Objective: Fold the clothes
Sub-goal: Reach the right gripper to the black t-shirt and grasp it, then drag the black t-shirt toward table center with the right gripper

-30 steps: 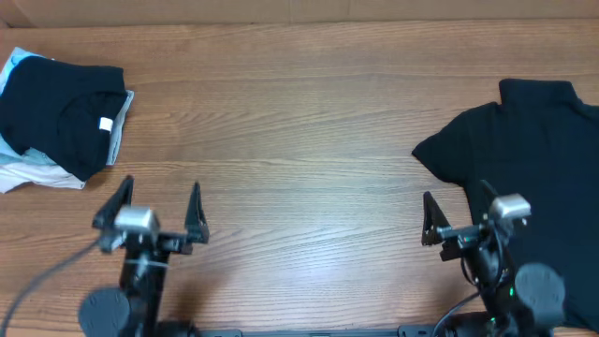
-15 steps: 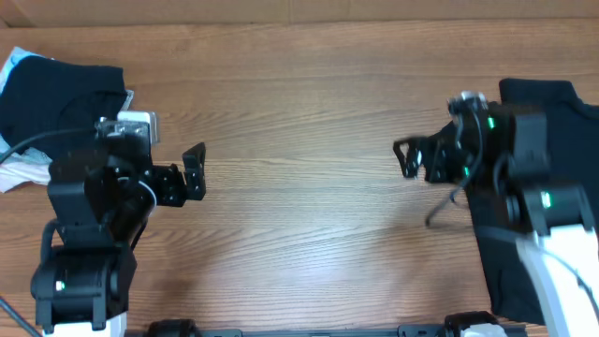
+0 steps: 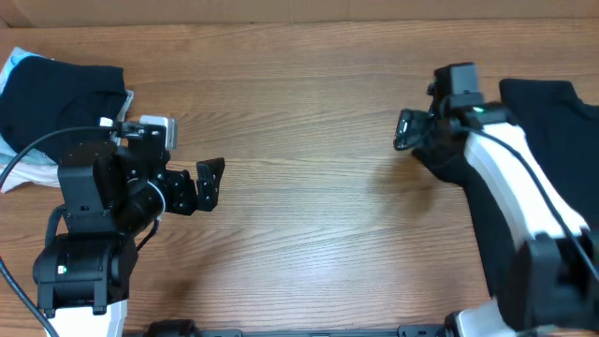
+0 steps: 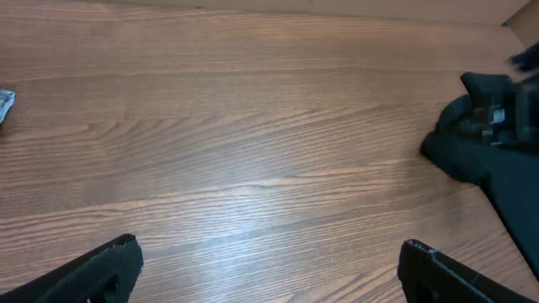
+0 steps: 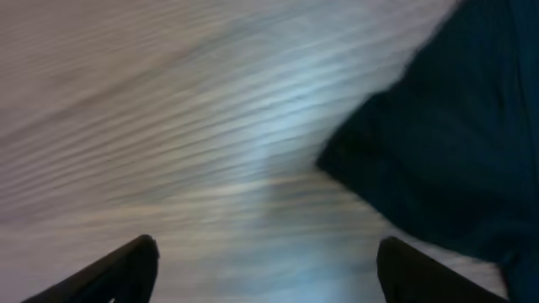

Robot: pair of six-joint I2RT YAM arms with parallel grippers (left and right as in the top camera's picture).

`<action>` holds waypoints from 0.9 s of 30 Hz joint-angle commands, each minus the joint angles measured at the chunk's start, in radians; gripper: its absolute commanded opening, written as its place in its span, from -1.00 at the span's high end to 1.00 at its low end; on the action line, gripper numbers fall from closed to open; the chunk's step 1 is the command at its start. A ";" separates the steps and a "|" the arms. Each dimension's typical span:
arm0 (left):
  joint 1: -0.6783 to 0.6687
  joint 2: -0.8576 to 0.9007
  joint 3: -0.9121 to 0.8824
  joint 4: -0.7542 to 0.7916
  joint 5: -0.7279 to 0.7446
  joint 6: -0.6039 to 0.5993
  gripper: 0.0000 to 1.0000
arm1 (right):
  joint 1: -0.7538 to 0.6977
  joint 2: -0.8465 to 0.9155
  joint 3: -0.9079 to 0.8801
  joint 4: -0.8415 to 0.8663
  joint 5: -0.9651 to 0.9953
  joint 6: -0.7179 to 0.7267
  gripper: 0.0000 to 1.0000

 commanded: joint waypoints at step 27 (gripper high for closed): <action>-0.002 -0.002 0.025 -0.042 -0.079 0.020 -1.00 | -0.026 0.270 0.050 0.162 -0.286 0.080 0.92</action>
